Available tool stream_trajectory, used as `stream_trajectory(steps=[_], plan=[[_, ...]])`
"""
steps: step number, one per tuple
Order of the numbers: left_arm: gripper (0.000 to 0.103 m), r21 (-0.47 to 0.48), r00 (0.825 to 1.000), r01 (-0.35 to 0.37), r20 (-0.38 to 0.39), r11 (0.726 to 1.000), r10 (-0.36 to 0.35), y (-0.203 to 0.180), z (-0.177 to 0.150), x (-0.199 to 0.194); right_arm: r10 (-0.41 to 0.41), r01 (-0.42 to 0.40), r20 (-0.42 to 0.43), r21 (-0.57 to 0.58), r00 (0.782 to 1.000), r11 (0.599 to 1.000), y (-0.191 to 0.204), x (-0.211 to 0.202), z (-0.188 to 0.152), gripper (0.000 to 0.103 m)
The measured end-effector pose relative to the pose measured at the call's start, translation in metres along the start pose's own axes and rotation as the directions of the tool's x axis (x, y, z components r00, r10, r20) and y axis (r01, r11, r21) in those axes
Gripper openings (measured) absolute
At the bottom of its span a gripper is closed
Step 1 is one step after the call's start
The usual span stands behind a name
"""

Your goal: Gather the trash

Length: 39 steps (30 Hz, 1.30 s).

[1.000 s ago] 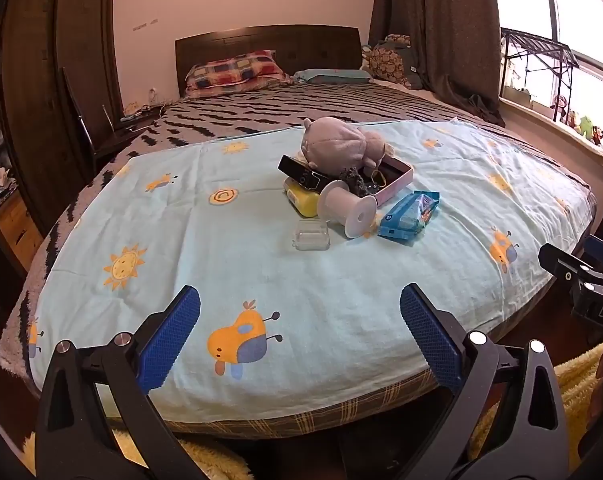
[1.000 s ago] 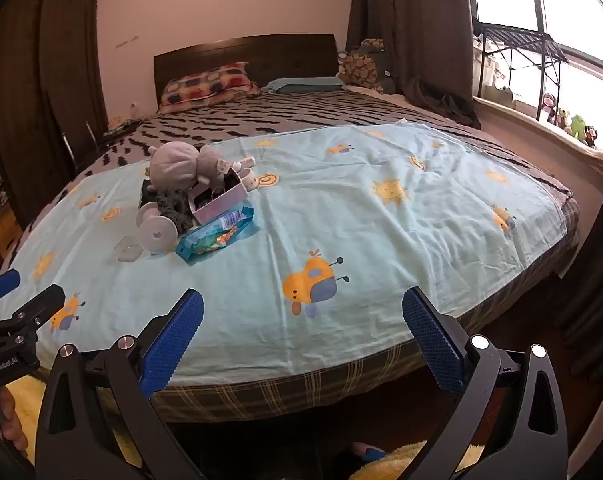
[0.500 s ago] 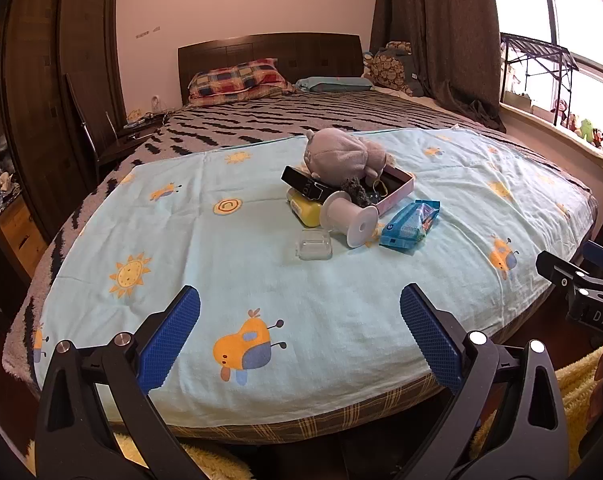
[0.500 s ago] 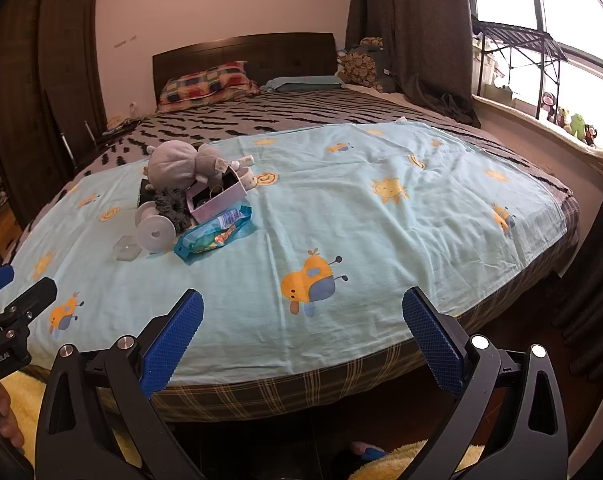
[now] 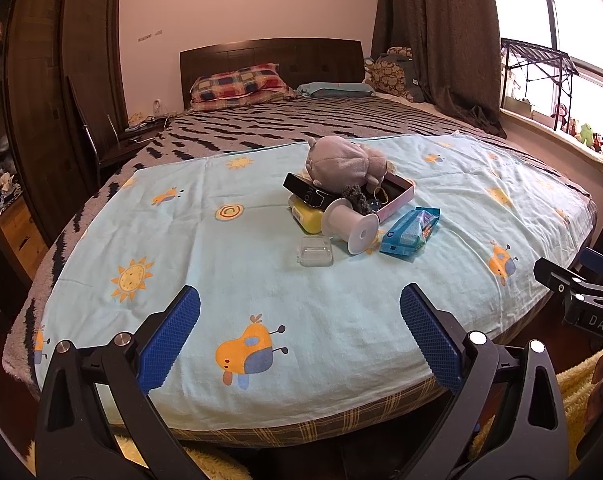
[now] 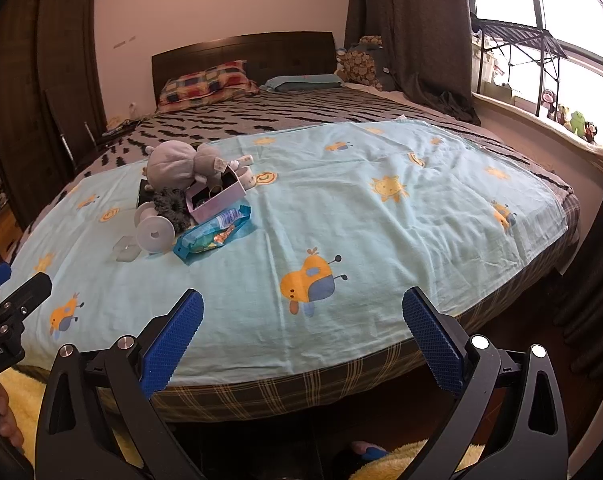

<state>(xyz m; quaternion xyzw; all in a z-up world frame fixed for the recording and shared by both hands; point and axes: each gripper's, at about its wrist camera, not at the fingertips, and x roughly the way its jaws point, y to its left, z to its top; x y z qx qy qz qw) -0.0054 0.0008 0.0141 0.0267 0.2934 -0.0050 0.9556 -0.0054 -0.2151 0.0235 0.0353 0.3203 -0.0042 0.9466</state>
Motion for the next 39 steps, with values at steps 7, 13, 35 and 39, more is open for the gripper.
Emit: stream_trajectory(steps=[7,13,35,39], plan=[[0.095,0.002,1.000,0.000,0.001,1.000,0.000,0.0003,0.0008,0.0002,0.000,0.000,-0.001,0.002,1.000,1.000,-0.0008,0.0009,0.0003,0.100],[0.095,0.001,1.000,0.000,0.002,1.000,0.000,0.0003,0.0008,0.0004,-0.001,0.001,-0.003,0.005,1.000,1.000,-0.0021,0.0026,-0.0033,0.100],[0.095,-0.003,1.000,0.000,0.005,1.000,0.000,0.0000,0.0032,0.0002,-0.002,0.002,-0.023,0.016,1.000,1.000,-0.0021,0.0091,-0.0025,0.100],[0.095,-0.003,1.000,0.000,0.005,1.000,0.000,0.0000,0.0029,0.0000,-0.002,0.003,-0.026,0.020,1.000,1.000,-0.0036,0.0101,-0.0025,0.100]])
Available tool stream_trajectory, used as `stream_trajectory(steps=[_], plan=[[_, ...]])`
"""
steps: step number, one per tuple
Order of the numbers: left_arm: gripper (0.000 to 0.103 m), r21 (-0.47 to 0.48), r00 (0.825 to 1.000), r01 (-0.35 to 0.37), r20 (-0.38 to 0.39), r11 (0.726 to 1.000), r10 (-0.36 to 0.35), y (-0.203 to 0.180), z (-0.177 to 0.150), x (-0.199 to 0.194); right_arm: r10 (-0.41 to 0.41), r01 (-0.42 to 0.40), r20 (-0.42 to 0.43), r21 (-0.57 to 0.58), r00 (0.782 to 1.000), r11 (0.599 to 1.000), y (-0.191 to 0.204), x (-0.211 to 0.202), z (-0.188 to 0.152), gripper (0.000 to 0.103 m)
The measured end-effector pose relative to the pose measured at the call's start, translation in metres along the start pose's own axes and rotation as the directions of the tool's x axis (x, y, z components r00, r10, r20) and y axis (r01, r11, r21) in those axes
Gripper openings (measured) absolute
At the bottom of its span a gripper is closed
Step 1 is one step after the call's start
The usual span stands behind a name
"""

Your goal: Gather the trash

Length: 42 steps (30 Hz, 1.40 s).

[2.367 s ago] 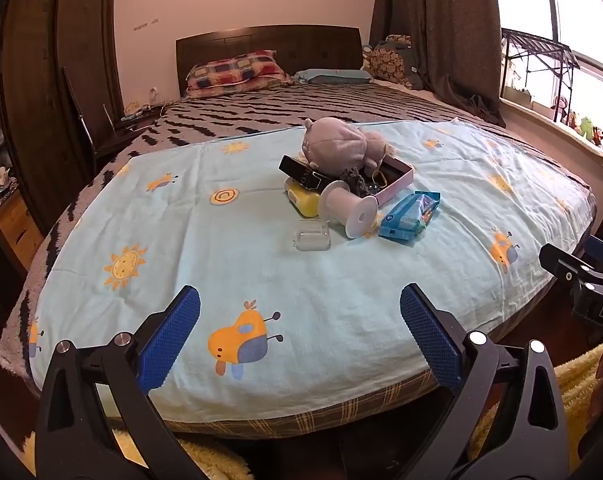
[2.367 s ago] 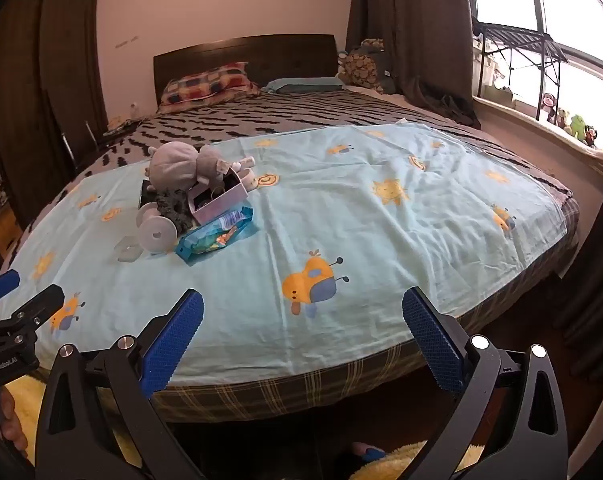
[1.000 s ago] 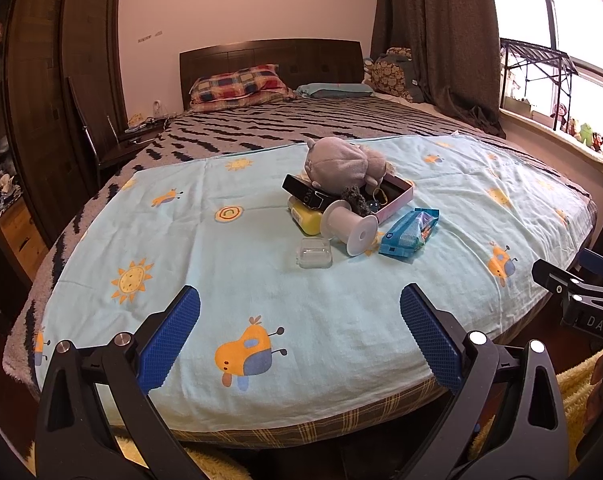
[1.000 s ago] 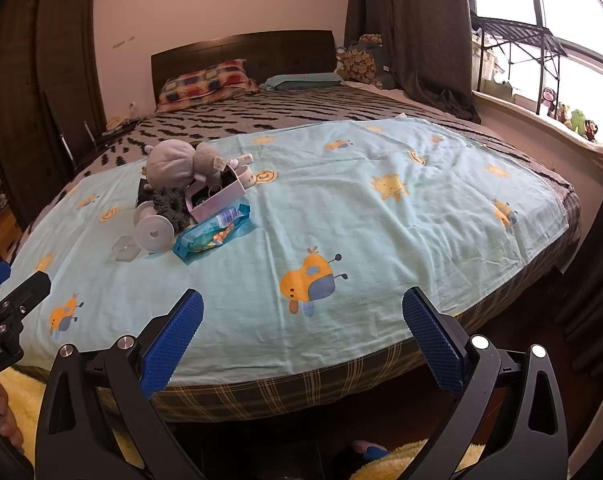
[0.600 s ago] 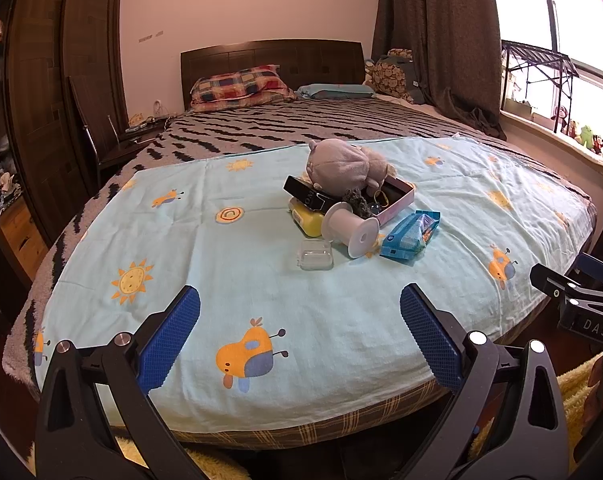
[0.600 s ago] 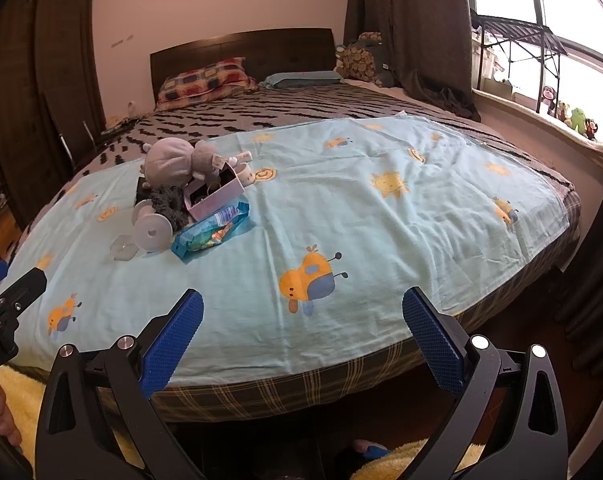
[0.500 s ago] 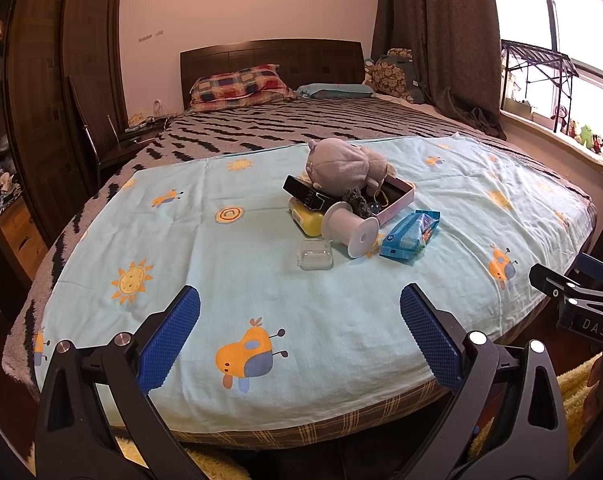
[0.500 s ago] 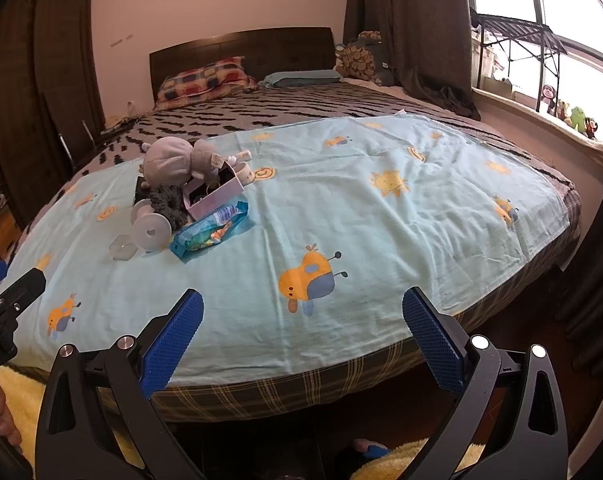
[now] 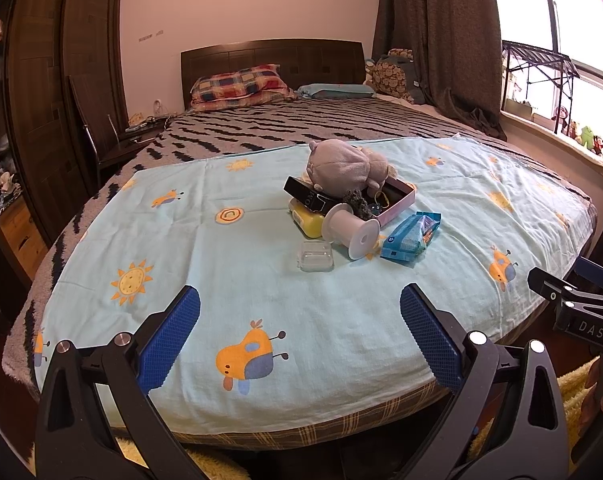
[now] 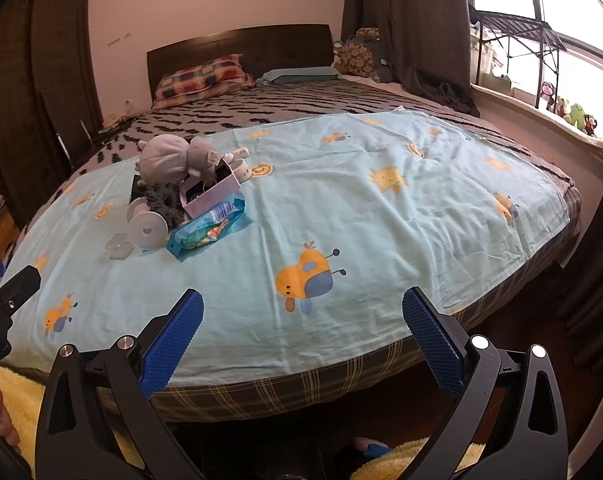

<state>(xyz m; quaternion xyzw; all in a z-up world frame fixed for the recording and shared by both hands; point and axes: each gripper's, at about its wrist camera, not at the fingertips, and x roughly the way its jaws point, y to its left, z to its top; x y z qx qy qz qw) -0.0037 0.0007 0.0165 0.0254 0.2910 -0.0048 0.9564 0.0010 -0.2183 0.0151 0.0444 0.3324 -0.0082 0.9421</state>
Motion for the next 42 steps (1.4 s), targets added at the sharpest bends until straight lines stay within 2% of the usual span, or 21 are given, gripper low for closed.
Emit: stream_trajectory(steps=[14,20,24,29,35,37,38,41,42], plan=[[0.095,0.002,1.000,0.005,0.007,1.000,-0.005,0.000,0.003,0.002,0.010,-0.009,0.015,-0.009,1.000,1.000,0.002,-0.001,0.001,0.100],[0.095,0.026,1.000,-0.018,0.007,0.999,0.018,0.001,0.004,0.008,0.067,-0.069,0.065,0.015,0.996,0.998,0.002,-0.003,0.007,0.100],[0.095,0.024,1.000,-0.023,0.010,0.999,0.022,0.006,0.008,0.014,0.066,-0.062,0.089,-0.051,0.994,0.997,0.015,0.001,0.012,0.100],[0.095,0.038,1.000,0.017,0.000,0.999,-0.017,0.005,0.013,0.028,0.121,-0.118,0.050,-0.058,0.991,0.991,0.026,0.018,0.020,0.100],[0.095,0.066,0.998,0.017,-0.062,0.998,-0.013,0.000,0.012,0.059,0.121,-0.121,-0.003,-0.015,0.993,0.993,0.029,0.050,0.029,0.100],[0.091,0.056,0.996,0.018,-0.090,0.998,-0.013,0.003,0.012,0.074,0.105,-0.105,-0.019,0.006,0.994,0.994,0.031,0.060,0.033,0.100],[0.085,0.051,0.994,0.023,-0.103,0.998,-0.017,0.005,0.012,0.081,0.111,-0.111,-0.018,0.002,0.994,0.994,0.033,0.064,0.035,0.099],[0.075,0.021,0.987,0.065,-0.146,0.998,-0.061,0.010,0.010,0.102,0.158,-0.158,-0.041,0.001,0.987,0.987,0.042,0.081,0.043,0.080],[0.074,0.019,0.985,0.073,-0.158,0.997,-0.069,0.011,0.009,0.107,0.186,-0.186,-0.057,0.012,0.981,0.982,0.044,0.088,0.046,0.076]])
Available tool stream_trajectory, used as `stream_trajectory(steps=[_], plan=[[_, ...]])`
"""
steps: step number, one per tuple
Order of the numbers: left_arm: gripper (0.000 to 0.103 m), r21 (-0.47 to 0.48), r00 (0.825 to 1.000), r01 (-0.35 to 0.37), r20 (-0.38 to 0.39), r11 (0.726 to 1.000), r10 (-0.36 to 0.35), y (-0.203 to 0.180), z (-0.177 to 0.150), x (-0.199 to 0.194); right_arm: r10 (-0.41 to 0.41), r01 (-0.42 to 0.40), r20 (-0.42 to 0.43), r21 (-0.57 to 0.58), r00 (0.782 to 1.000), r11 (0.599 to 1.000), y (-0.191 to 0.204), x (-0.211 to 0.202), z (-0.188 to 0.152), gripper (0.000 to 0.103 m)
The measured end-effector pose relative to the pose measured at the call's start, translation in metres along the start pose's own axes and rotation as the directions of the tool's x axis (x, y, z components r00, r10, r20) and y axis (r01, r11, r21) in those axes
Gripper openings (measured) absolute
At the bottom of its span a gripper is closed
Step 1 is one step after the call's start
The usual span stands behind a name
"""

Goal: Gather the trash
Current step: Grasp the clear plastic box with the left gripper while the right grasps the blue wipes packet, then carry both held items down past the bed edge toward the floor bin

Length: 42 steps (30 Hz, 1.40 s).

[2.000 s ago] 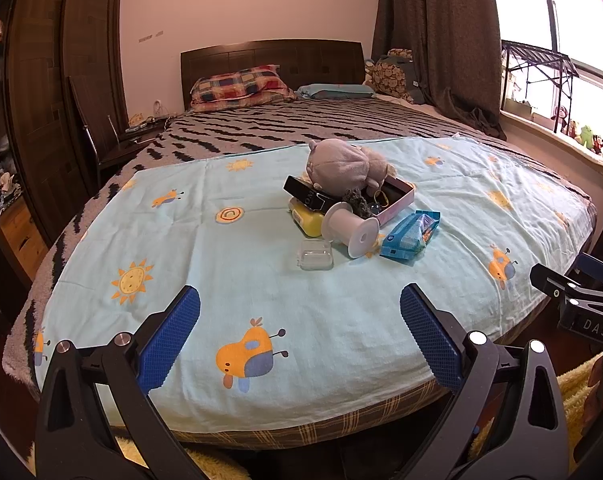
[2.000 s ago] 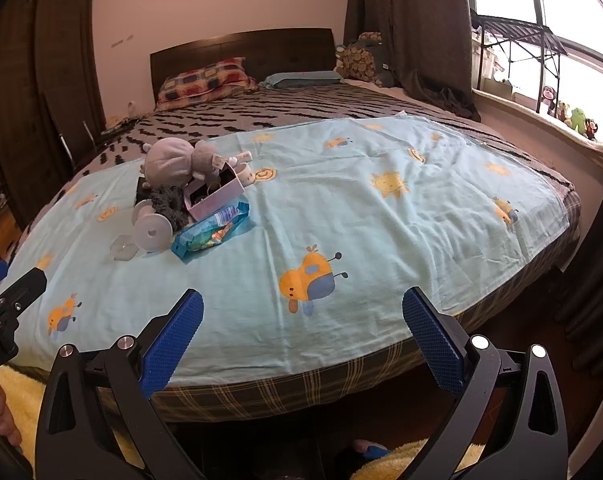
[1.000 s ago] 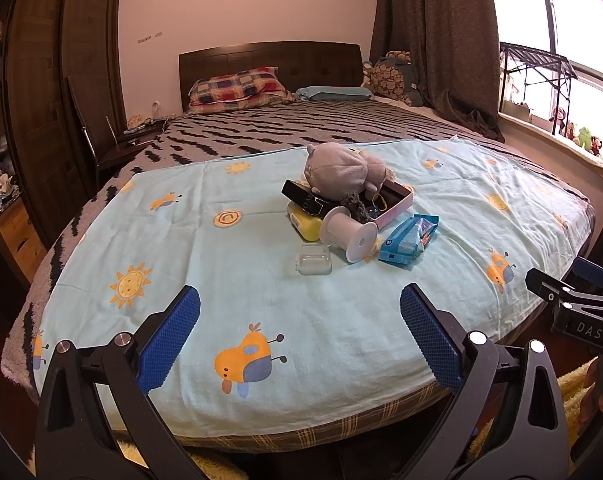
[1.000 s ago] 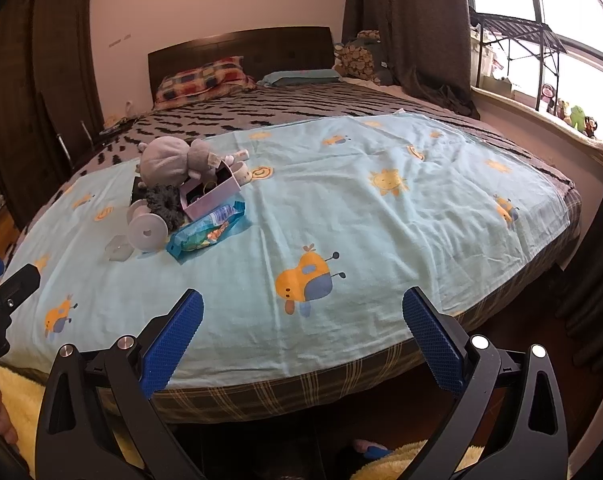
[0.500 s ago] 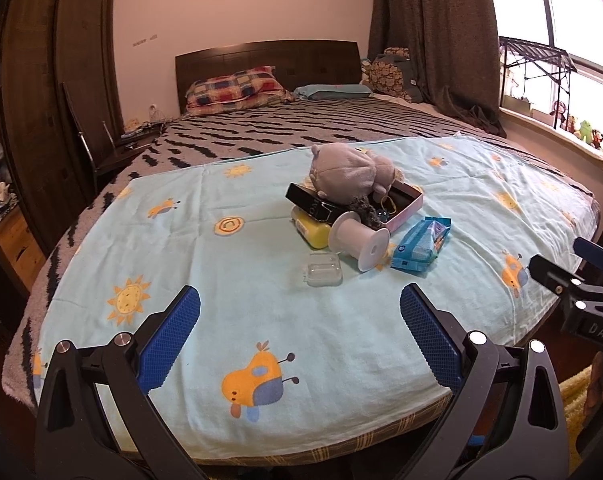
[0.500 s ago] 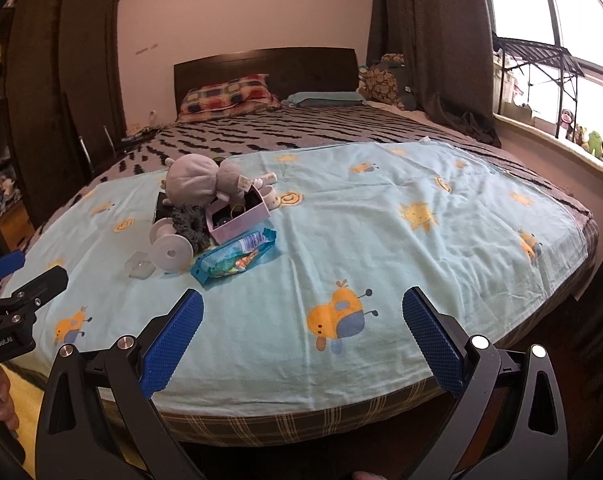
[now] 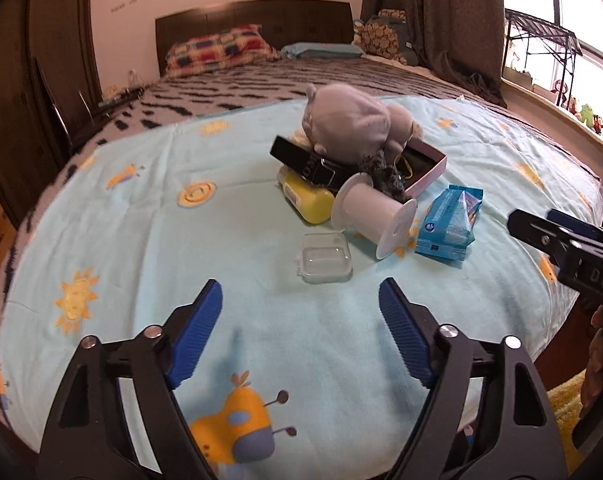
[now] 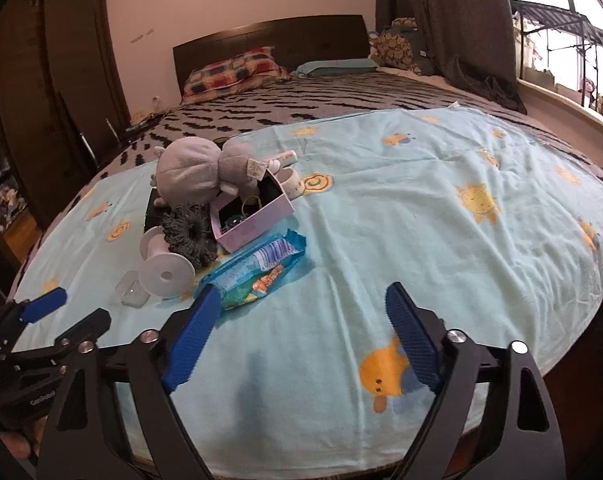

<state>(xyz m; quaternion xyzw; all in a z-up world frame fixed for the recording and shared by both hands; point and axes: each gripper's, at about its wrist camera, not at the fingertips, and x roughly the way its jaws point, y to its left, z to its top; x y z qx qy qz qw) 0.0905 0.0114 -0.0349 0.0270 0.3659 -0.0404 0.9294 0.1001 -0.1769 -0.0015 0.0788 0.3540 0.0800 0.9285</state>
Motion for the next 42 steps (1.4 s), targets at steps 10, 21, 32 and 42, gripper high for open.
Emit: stream_trajectory(steps=[10,21,32,42], plan=[[0.065,0.044,0.999,-0.004,-0.044,0.999,0.006,-0.005,0.012,0.047,0.022,-0.021,-0.081,0.005,0.996,1.000,0.016,0.058,0.010,0.067],[0.044,0.070,0.999,0.014,-0.038,0.997,-0.011,-0.013,0.021,0.060,0.061,-0.062,-0.084,-0.013,0.995,0.998,0.018,0.069,0.008,0.064],[0.037,0.086,0.998,0.052,-0.026,0.995,-0.050,-0.012,0.011,0.043,0.086,-0.089,-0.054,-0.060,0.995,0.994,0.018,0.048,0.002,0.029],[0.037,0.064,0.990,0.141,0.009,0.988,-0.141,-0.013,-0.018,-0.011,0.105,-0.109,-0.043,-0.095,0.994,0.990,0.003,-0.016,-0.034,0.026]])
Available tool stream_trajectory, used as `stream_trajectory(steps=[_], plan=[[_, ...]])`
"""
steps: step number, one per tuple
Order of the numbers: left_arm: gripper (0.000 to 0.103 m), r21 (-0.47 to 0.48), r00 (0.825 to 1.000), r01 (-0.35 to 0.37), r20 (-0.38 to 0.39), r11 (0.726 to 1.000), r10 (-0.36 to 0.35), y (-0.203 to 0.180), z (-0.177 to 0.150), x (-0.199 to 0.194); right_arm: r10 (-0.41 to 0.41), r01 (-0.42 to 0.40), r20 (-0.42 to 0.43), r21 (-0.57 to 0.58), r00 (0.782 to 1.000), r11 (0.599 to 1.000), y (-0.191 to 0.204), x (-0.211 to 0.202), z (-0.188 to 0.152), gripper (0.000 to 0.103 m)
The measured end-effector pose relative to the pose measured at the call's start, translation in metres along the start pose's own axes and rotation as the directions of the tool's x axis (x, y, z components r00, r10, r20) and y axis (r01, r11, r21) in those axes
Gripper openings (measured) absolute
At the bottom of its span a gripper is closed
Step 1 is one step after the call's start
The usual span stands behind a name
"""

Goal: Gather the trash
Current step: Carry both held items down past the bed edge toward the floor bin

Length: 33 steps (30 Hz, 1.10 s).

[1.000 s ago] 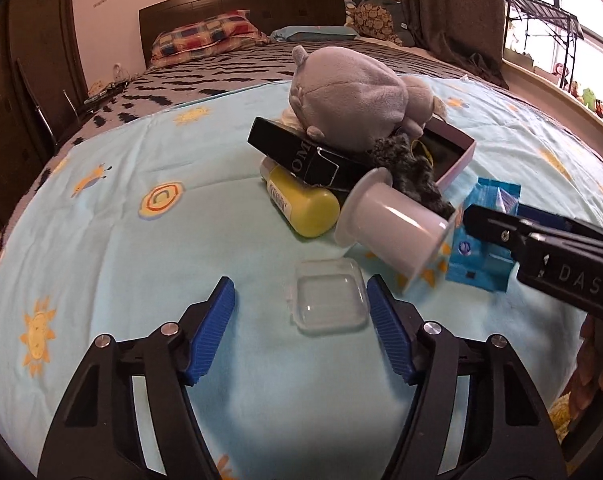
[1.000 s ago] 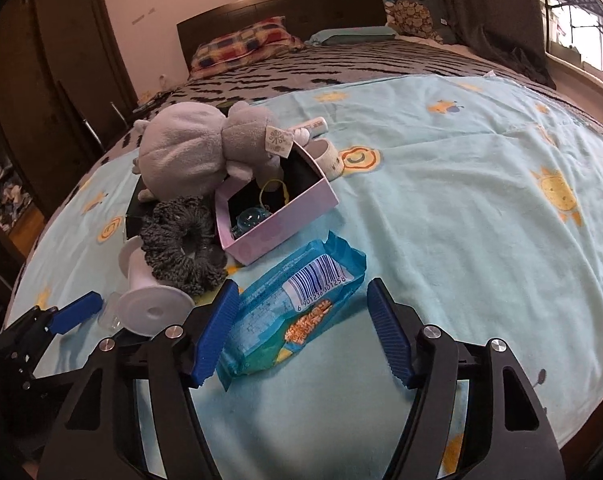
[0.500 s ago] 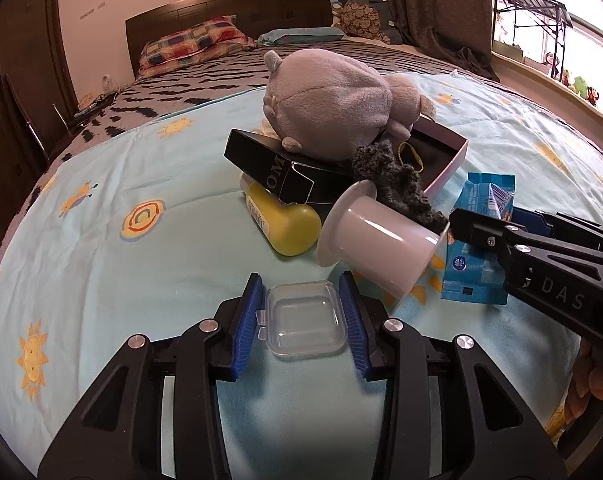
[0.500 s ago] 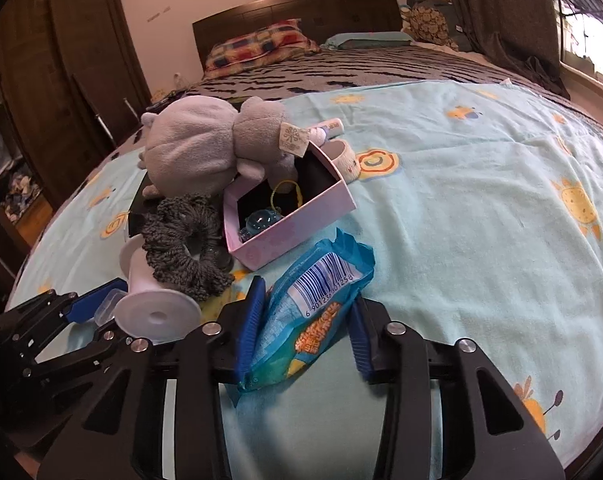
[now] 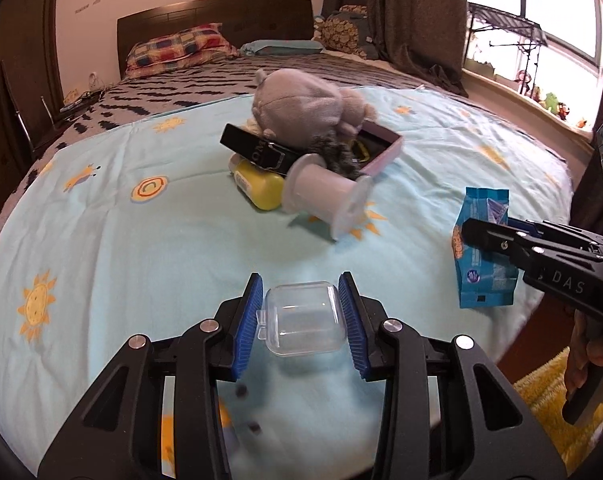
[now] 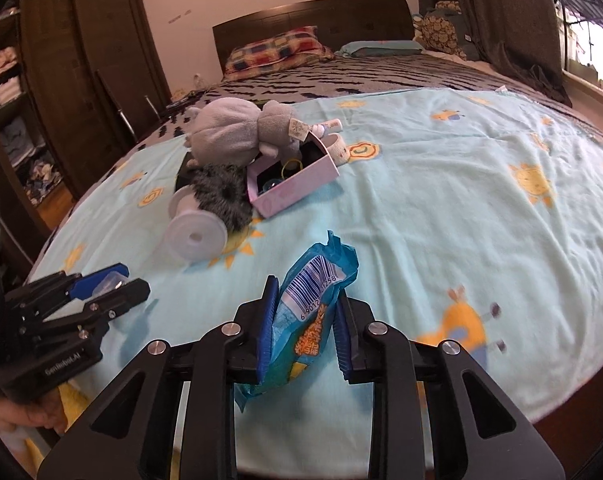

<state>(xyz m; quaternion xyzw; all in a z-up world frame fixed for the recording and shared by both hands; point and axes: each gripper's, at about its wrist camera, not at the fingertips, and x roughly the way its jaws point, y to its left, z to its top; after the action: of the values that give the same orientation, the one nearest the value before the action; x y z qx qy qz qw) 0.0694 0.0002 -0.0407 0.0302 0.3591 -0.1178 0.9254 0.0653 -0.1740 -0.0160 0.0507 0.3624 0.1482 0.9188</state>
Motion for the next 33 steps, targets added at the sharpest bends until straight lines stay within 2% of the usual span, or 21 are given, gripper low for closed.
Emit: stream_trajectory(steps=[6,10,13,17,20,23,26,31,33], plan=[[0.037,-0.006,0.998,0.060,0.030,0.998,-0.059,-0.021,-0.024,-0.038,-0.015,0.015,0.021,-0.003,1.000,1.000,-0.002,-0.047,-0.038,0.025],[0.037,-0.009,0.995,0.099,0.018,0.995,-0.099,-0.037,-0.047,-0.054,-0.056,0.056,0.000,-0.009,0.998,0.998,-0.004,-0.065,-0.070,0.025],[0.037,-0.017,0.991,0.132,-0.023,0.991,-0.132,-0.049,-0.069,-0.054,-0.083,0.083,-0.040,-0.005,0.996,0.997,-0.006,-0.067,-0.092,0.025],[0.037,-0.014,0.985,0.142,-0.097,0.990,-0.143,-0.062,-0.099,-0.039,-0.089,0.092,-0.109,0.020,0.990,0.996,-0.013,-0.055,-0.118,0.025],[0.037,-0.027,0.970,0.172,-0.169,0.985,-0.174,-0.071,-0.124,-0.016,-0.091,0.097,-0.157,0.032,0.983,0.995,-0.016,-0.040,-0.135,0.025],[0.037,-0.019,0.961,0.176,-0.213,0.984,-0.176,-0.080,-0.140,0.007,-0.088,0.098,-0.213,0.037,0.973,0.994,-0.018,-0.019,-0.149,0.025],[0.037,-0.028,0.944,0.192,-0.268,0.981,-0.193,-0.084,-0.156,0.035,-0.075,0.094,-0.268,0.057,0.960,0.994,-0.023,0.002,-0.161,0.025],[0.037,-0.049,0.904,0.201,-0.376,0.978,-0.204,-0.087,-0.180,0.077,-0.048,0.087,-0.339,0.102,0.939,0.991,-0.033,0.035,-0.174,0.025],[0.037,-0.065,0.894,0.203,-0.395,0.977,-0.212,-0.086,-0.183,0.086,-0.052,0.092,-0.359,0.095,0.932,0.991,-0.035,0.046,-0.178,0.025]])
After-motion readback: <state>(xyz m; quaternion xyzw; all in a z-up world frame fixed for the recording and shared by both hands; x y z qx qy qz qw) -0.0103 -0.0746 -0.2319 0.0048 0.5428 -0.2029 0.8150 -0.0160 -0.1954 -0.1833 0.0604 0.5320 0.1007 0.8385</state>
